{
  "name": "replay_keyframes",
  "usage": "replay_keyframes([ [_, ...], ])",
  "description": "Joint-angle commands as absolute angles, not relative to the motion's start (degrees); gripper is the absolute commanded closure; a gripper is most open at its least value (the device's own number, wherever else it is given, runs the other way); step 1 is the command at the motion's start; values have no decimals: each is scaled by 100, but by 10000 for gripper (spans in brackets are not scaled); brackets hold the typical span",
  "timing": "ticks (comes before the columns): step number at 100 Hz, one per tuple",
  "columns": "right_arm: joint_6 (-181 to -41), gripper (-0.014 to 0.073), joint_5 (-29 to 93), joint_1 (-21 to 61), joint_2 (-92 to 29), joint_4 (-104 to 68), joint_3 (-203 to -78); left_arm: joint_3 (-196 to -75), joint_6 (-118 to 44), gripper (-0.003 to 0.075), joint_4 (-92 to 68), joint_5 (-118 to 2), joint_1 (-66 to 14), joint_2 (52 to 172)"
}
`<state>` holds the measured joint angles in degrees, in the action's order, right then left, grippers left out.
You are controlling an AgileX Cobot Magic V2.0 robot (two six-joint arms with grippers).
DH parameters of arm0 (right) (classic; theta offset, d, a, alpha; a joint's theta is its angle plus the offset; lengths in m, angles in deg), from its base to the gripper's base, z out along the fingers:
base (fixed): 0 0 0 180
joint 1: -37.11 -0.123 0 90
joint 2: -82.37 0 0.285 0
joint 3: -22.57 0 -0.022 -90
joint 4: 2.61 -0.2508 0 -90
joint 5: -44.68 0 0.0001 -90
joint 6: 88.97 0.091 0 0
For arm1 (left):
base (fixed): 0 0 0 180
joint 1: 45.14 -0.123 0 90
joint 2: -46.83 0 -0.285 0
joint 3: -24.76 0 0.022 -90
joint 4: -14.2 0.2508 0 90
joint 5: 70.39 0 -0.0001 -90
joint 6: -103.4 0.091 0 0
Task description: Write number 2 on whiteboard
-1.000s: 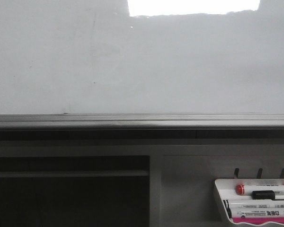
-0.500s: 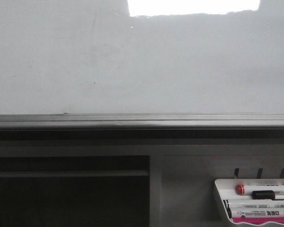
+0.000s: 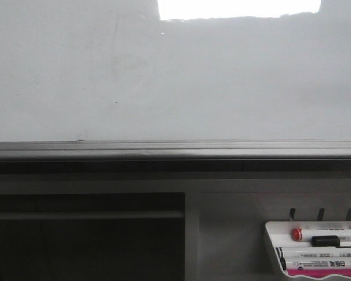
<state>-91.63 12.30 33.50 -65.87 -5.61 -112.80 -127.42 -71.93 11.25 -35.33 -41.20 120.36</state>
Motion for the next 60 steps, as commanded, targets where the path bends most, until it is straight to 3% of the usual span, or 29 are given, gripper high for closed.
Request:
replay_keyframes([
  [1, -9240, 305, 1630, 3397, -6500, -543, -11484, -13032, -7236, 259, 1097, -3886, -4127, 12127],
  [32, -9240, 305, 1630, 3397, -6500, -543, -11484, -13175, -7236, 269, 1094, -4149, -4127, 12568],
  [60, -9240, 305, 1630, 3397, -6500, -543, -11484, -13175, -7236, 472, 1070, -4368, -4127, 12685],
])
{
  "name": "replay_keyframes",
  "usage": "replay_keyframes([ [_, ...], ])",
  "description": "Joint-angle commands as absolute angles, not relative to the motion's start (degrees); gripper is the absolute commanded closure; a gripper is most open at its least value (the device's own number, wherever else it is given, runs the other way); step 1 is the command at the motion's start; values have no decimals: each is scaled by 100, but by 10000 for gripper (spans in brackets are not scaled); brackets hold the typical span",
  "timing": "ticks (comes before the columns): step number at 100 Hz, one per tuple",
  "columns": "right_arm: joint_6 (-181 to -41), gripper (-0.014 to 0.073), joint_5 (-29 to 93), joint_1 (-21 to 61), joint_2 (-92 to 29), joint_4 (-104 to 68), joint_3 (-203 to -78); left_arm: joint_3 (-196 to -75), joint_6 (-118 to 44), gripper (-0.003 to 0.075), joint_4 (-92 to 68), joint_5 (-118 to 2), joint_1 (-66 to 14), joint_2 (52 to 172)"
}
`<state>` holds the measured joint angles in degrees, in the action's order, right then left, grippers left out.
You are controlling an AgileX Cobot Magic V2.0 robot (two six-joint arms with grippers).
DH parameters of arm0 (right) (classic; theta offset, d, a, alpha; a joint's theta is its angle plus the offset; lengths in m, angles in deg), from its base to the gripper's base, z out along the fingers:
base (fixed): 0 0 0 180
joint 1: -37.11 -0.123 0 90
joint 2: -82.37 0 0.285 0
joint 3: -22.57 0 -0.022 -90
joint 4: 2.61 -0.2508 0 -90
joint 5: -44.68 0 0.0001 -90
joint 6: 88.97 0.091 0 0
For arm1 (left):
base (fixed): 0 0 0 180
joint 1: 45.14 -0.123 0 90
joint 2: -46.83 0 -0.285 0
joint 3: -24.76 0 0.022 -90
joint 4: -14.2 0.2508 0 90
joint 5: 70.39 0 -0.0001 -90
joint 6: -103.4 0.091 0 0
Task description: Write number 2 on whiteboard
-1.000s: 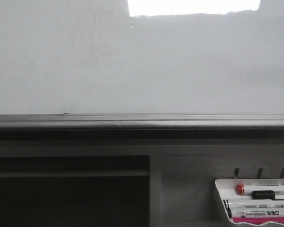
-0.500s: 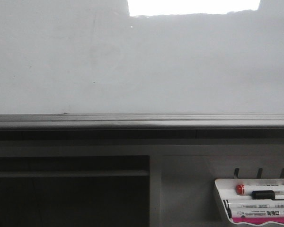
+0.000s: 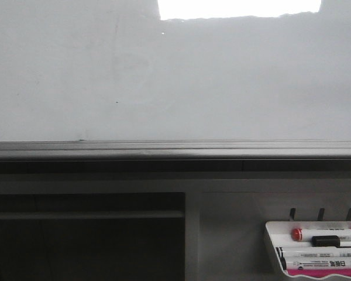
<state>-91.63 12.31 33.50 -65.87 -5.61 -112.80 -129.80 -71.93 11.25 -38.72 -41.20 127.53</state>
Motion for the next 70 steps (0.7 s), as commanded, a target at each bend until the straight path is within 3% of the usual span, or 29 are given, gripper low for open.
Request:
replay_keyframes([
  [1, -9240, 305, 1630, 3397, -6500, -543, -11484, -13175, -7236, 484, 1070, -4387, -4127, 12685],
  [46, -9240, 305, 1630, 3397, -6500, -543, -11484, -13175, -7208, 651, 1070, -4440, -4114, 12685],
  [70, -9240, 305, 1535, 3397, -6420, -699, -11566, -13175, -6785, 729, 1097, -4078, -3685, 12495],
])
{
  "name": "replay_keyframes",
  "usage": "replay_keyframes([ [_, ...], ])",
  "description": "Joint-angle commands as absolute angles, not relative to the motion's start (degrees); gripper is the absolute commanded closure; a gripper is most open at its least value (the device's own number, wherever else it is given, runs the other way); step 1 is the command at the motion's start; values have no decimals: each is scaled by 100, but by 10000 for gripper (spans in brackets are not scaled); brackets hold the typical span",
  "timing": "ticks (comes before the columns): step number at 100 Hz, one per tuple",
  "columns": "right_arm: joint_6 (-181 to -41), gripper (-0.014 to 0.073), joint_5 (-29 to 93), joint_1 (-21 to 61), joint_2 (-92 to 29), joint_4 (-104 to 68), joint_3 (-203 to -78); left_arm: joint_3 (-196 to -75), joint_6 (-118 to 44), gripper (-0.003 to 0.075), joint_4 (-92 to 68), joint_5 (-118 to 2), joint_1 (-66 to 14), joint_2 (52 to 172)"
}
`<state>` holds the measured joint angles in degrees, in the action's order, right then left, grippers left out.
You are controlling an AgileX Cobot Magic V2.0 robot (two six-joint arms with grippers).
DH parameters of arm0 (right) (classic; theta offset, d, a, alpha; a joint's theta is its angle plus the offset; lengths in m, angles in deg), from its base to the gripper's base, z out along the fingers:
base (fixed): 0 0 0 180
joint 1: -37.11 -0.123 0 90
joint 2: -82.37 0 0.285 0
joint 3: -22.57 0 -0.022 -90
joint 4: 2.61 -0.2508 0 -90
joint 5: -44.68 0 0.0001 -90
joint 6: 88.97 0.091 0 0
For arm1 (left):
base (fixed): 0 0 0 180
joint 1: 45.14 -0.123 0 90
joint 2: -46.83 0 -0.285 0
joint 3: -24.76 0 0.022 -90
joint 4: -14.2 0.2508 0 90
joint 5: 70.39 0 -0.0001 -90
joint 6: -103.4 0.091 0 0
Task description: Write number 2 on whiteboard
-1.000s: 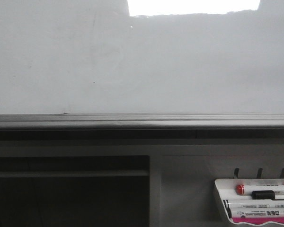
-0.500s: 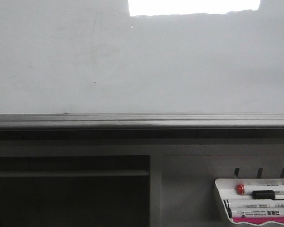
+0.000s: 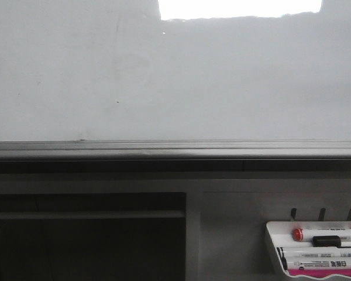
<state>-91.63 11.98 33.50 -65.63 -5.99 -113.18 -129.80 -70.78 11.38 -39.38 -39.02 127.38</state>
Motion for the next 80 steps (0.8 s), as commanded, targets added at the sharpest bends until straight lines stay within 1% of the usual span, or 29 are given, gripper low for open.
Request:
replay_keyframes([
  [1, -9240, 305, 1512, 3397, -6406, -711, -11587, -13183, -6755, 734, 1097, -4055, -3663, 12463],
  [17, -9498, 305, 947, 3397, -5915, -933, -11945, -13272, -6123, 740, 1097, -3325, -3032, 12143],
  [23, -10024, 305, 693, 3397, -5671, -1262, -12113, -13340, -5884, 740, 1097, -3006, -2732, 12061],
  [35, -11338, 305, 191, 3397, -5078, -2497, -12396, -13483, -5448, 740, 1051, -2261, -2103, 11997],
  [47, -12424, 305, -374, 3397, -4408, -3589, -12701, -13650, -5052, 740, 676, -1637, -1438, 11997],
  [56, -13222, 305, -1057, 3397, -3930, -4122, -13023, -13763, -4898, 740, 411, -1452, -947, 12008],
  [66, -13760, 305, -1689, 3340, -3411, -4465, -13374, -13874, -4886, 740, 369, -1386, -402, 12008],
  [73, -14096, 305, -2057, 3120, -3072, -4506, -13629, -13945, -4886, 740, 369, -1296, -104, 12020],
  [80, -14364, 305, -2290, 2721, -2773, -4463, -13857, -14051, -4886, 740, 369, -1234, 110, 12101],
])
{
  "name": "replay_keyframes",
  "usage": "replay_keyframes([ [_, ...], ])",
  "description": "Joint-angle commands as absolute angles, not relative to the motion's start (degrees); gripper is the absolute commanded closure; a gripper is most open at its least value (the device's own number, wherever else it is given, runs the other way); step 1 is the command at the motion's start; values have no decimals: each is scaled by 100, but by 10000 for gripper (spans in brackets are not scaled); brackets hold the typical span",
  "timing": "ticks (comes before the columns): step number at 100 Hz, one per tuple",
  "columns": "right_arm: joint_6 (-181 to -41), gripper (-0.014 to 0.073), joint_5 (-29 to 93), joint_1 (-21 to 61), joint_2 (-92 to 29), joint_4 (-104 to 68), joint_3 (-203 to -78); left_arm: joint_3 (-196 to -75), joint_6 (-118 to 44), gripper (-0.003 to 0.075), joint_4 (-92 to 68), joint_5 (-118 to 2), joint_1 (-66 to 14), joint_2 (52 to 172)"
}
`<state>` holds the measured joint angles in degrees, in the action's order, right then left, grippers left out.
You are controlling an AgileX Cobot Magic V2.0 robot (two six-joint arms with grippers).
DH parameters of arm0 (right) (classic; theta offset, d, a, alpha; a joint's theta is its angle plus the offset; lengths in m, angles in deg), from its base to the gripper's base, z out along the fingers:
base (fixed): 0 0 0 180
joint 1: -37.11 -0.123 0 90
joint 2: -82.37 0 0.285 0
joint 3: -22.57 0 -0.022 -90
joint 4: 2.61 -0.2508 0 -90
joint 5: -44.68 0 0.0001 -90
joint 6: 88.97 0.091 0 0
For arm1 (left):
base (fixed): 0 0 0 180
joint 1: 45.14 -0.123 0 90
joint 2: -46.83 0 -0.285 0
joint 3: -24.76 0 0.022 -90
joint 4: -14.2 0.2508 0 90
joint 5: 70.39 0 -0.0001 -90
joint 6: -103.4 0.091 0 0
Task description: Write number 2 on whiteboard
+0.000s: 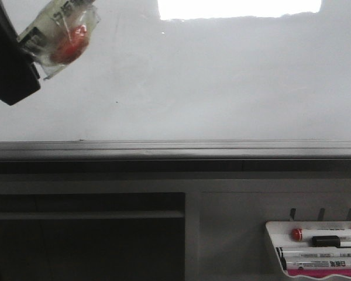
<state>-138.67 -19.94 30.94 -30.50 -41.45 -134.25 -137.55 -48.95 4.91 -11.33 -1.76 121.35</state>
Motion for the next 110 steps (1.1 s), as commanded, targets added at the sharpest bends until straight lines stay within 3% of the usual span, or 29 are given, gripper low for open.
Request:
replay_keyframes([
  [1, -14395, 305, -2326, 2625, -2717, -4455, -13902, -14064, -4886, 740, 369, -1220, 127, 12121],
  [19, -14614, 305, -2104, 1299, -2201, -3654, -14388, -14317, -4850, 740, 369, -1052, 396, 12433],
  [38, -14670, 305, -1664, 490, -1891, -3405, -14816, -14326, -4770, 740, 380, -1040, 455, 12564],
  [110, -14820, 305, -1197, -135, -1651, -3415, -15277, -14326, -4336, 740, 418, -1449, 455, 12564],
])
